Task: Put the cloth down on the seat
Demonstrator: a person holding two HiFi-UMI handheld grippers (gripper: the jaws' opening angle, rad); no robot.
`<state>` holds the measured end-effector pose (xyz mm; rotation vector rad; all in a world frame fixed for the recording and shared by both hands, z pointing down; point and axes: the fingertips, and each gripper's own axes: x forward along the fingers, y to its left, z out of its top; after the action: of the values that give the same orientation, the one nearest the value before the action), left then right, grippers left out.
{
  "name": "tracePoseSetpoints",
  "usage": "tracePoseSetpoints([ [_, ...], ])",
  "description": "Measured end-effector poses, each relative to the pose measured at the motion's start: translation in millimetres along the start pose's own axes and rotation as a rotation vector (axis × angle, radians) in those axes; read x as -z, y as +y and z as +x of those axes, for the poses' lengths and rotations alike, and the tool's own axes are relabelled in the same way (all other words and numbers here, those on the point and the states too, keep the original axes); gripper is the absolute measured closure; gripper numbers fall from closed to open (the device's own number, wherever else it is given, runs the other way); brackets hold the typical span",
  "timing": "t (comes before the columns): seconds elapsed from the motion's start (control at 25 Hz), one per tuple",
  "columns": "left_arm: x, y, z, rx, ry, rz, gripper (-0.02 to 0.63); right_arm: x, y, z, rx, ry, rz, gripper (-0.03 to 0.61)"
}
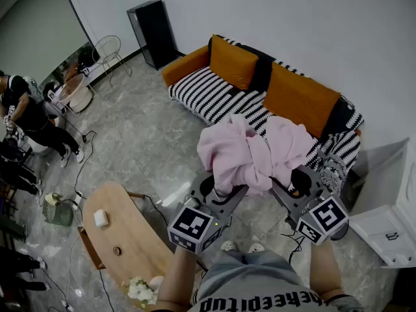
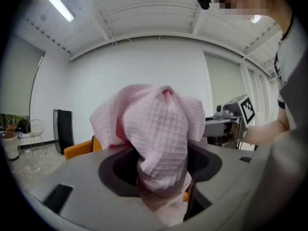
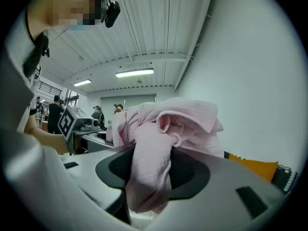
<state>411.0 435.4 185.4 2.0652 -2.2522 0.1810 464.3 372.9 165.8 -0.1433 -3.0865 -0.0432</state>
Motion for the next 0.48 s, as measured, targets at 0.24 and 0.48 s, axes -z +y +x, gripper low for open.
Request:
tracePoseSetpoints([
  [0.24, 3.1, 0.4, -0.6, 0.007, -0.004, -0.017, 0.333, -1.0, -0.5, 2.5, 0.004, 0.006, -0.017, 0.373],
  [0.48, 6.0, 2.7, -4.0, 0.018, -0.002, -0.023, 0.333, 0.7, 4.5, 5.0, 0.012, 0.019, -0.018, 0.373],
])
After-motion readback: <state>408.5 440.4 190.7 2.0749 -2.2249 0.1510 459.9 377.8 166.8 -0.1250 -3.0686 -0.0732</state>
